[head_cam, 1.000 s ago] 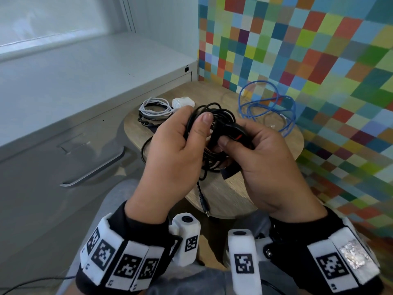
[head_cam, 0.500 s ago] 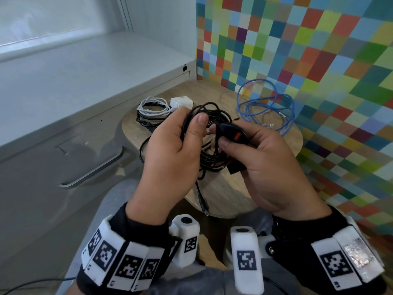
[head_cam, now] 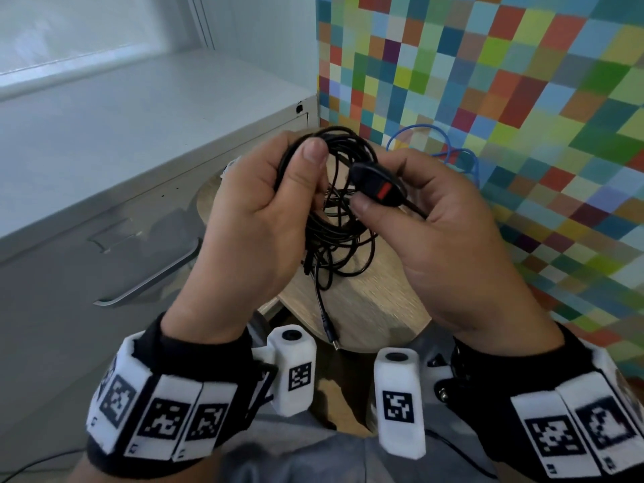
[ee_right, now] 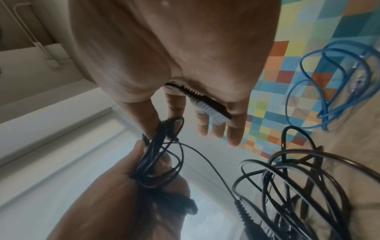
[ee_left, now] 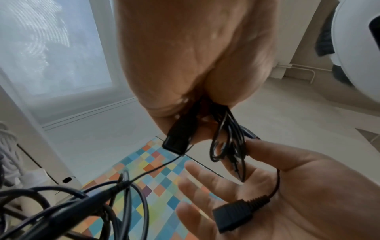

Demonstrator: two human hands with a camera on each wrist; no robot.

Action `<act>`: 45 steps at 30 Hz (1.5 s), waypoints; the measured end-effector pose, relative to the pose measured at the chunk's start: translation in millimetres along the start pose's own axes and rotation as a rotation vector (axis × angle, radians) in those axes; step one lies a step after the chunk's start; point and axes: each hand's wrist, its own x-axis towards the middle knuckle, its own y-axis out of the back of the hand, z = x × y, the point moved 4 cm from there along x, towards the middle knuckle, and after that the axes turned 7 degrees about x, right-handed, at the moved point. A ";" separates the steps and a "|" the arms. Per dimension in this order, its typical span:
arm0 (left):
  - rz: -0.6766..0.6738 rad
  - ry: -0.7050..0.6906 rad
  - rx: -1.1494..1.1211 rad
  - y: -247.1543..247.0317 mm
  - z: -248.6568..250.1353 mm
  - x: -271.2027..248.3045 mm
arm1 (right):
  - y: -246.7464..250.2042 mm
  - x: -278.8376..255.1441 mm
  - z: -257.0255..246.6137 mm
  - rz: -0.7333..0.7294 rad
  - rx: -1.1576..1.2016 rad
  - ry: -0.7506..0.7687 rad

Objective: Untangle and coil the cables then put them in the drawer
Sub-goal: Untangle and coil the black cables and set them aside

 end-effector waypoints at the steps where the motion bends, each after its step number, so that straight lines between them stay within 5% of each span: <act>1: -0.021 0.011 -0.009 0.0 -0.4 0.6 | -0.5 1.3 4.1 -0.010 0.012 -0.034; 7: -0.142 0.059 -0.045 -0.4 -4.3 -2.3 | -4.0 -0.5 21.4 -0.094 0.276 -0.161; 21: -0.067 0.034 0.227 -1.7 -4.2 -5.4 | -0.6 -2.4 22.5 0.096 0.163 -0.050; 45: -0.021 0.128 0.161 -15.9 -23.4 -15.3 | 3.7 -6.1 38.3 0.103 0.306 -0.163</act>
